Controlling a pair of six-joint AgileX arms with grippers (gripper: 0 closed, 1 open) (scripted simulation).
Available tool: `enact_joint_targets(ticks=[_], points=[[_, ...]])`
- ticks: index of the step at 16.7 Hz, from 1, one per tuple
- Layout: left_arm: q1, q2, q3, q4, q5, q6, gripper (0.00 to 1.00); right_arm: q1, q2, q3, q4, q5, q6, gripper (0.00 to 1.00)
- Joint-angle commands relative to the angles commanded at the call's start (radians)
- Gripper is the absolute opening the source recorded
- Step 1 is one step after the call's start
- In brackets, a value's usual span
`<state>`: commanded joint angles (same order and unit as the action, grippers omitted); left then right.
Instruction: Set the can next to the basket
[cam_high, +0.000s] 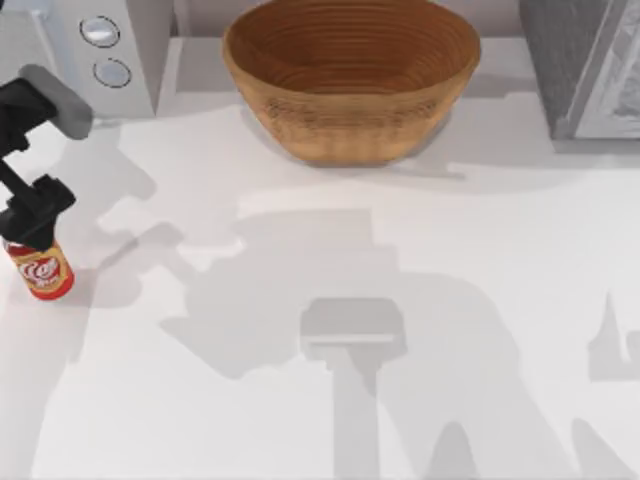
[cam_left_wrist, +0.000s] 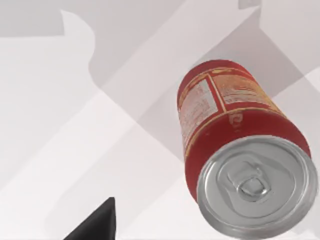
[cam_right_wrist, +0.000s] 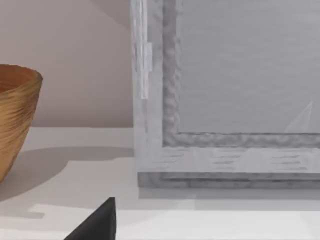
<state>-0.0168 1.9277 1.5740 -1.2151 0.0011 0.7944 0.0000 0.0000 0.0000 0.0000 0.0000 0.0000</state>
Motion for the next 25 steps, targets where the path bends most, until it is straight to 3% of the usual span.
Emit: enact_joint_targets(ticks=[4,9,13,25], points=[[-0.001,0.009,-0.038,0.042,0.000,-0.001,1.00,0.000,0.000,0.000,0.000,0.000,0.000,1.00],[0.001,0.049,-0.160,0.211,0.000,0.002,1.00,0.000,0.000,0.000,0.000,0.000,0.000,1.00],[0.002,0.052,-0.171,0.223,0.000,0.003,1.00,0.000,0.000,0.000,0.000,0.000,0.000,1.00],[0.002,0.052,-0.171,0.223,0.000,0.003,0.10,0.000,0.000,0.000,0.000,0.000,0.000,1.00]])
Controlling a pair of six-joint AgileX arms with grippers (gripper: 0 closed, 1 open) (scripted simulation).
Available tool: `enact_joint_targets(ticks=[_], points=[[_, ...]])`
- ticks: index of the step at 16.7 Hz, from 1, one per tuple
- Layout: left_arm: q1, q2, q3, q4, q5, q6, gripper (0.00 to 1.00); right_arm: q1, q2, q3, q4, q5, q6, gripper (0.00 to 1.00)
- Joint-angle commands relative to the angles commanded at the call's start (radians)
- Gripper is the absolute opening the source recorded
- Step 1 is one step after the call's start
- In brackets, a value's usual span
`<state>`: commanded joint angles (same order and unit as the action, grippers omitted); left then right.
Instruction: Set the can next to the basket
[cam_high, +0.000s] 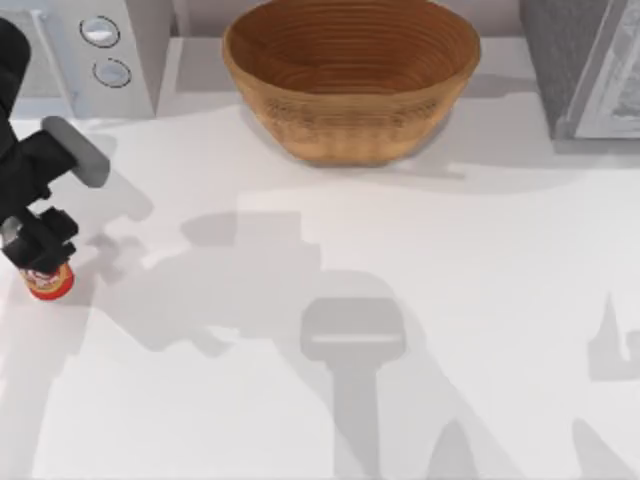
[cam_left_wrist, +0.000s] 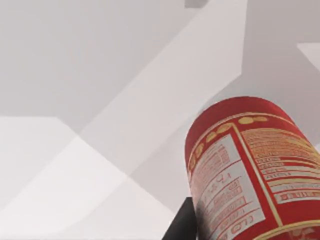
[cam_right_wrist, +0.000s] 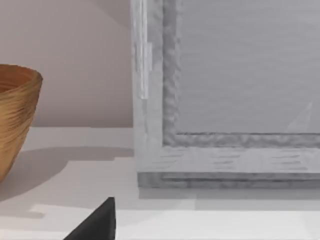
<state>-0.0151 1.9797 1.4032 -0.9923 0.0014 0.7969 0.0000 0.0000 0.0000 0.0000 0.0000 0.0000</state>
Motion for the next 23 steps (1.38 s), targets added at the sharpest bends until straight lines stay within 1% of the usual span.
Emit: enact_joint_targets(ticks=[1,2,11,14,16,18,23], points=[[0.000,0.000,0.000,0.000,0.000,0.000,0.02,0.000,0.000,0.000,0.000,0.000,0.000,1.00],[0.000,0.000,0.000,0.000,0.000,0.000,0.00,0.000,0.000,0.000,0.000,0.000,0.000,1.00],[-0.003,-0.002,0.001,0.000,0.000,-0.001,0.00,0.000,0.000,0.000,0.000,0.000,0.000,1.00],[-0.032,0.016,0.034,-0.012,0.000,-0.063,0.00,0.000,0.000,0.000,0.000,0.000,0.000,1.00],[-0.074,0.038,0.077,-0.029,0.000,-0.156,0.00,0.000,0.000,0.000,0.000,0.000,0.000,1.00],[-0.128,0.067,0.125,-0.052,0.000,-0.285,0.00,0.000,0.000,0.000,0.000,0.000,0.000,1.00],[-0.294,0.156,0.247,-0.131,0.003,-0.735,0.00,0.000,0.000,0.000,0.000,0.000,0.000,1.00]])
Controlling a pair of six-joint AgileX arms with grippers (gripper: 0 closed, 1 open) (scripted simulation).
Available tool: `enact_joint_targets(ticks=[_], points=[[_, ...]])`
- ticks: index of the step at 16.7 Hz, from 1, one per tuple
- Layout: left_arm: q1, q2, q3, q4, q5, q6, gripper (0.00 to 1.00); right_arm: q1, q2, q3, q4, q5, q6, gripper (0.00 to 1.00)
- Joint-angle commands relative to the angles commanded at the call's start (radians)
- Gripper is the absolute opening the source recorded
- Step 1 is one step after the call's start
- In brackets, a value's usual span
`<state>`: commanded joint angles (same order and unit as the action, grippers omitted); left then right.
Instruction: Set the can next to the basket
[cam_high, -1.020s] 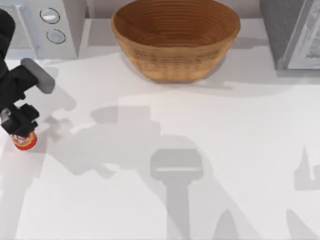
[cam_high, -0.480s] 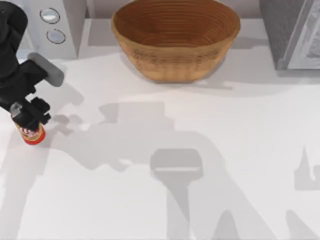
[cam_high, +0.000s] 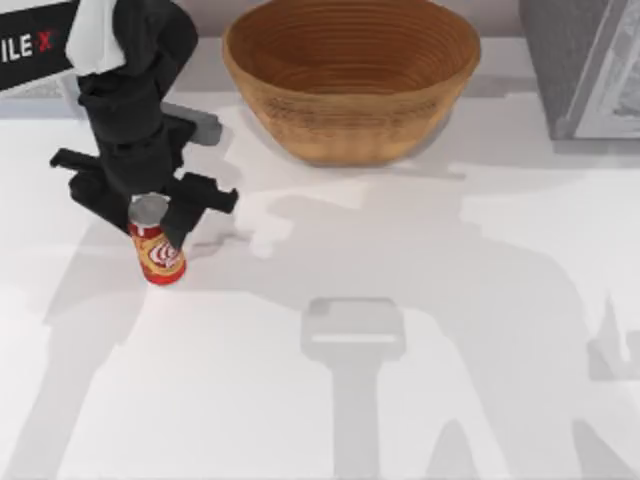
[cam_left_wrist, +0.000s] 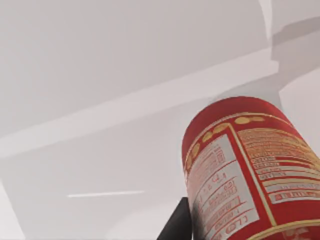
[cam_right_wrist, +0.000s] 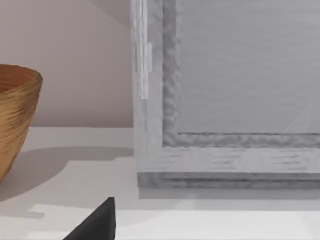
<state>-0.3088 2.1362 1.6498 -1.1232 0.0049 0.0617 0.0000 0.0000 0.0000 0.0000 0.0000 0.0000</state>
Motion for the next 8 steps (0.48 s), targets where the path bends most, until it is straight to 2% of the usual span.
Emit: enact_joint_targets(ticks=[4,8], points=[[-0.129,0.047,0.089,-0.047,0.002,-0.345,0.00,0.000,0.000,0.000,0.000,0.000,0.000,1.00],[-0.215,0.059,0.152,-0.065,0.000,-0.539,0.00,0.000,0.000,0.000,0.000,0.000,0.000,1.00]])
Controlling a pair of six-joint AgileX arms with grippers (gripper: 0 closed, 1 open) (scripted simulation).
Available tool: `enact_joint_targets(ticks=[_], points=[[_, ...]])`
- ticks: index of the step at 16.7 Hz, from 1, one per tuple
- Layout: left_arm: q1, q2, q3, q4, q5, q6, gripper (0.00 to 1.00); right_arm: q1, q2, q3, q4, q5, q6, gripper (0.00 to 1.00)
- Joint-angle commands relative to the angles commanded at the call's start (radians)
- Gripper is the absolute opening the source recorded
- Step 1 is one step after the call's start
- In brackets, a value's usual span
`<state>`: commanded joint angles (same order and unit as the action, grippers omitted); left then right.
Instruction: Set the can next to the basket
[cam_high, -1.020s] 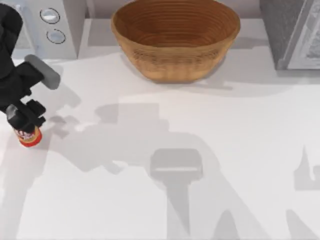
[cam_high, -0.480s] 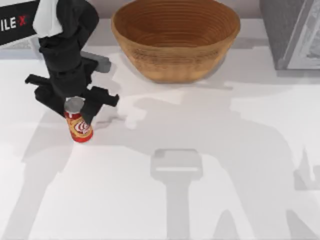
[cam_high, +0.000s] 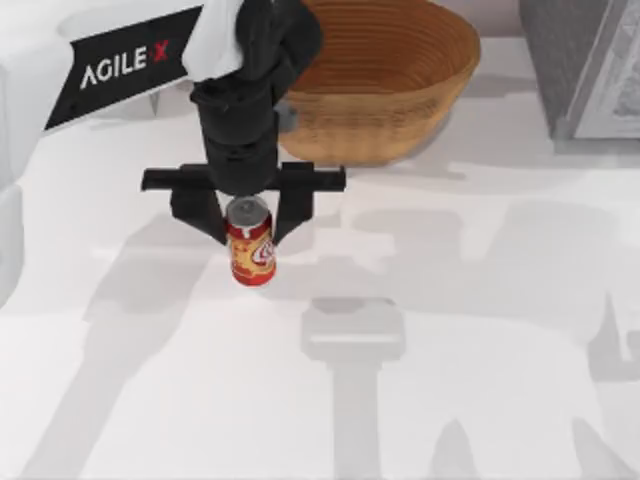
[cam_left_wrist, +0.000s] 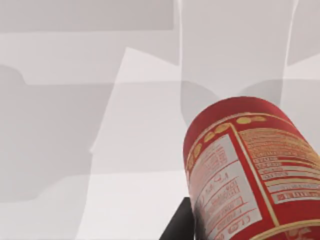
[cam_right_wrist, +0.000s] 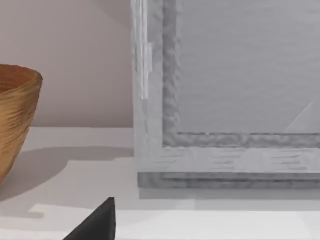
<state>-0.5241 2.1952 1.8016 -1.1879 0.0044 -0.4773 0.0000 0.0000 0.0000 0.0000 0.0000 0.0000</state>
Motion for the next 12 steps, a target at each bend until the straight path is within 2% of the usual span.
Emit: enact_joint_targets(ticks=[12], points=[[-0.017,0.005,-0.012,0.027,-0.001,-0.035,0.00,0.000,0.000,0.000,0.000,0.000,0.000,1.00]])
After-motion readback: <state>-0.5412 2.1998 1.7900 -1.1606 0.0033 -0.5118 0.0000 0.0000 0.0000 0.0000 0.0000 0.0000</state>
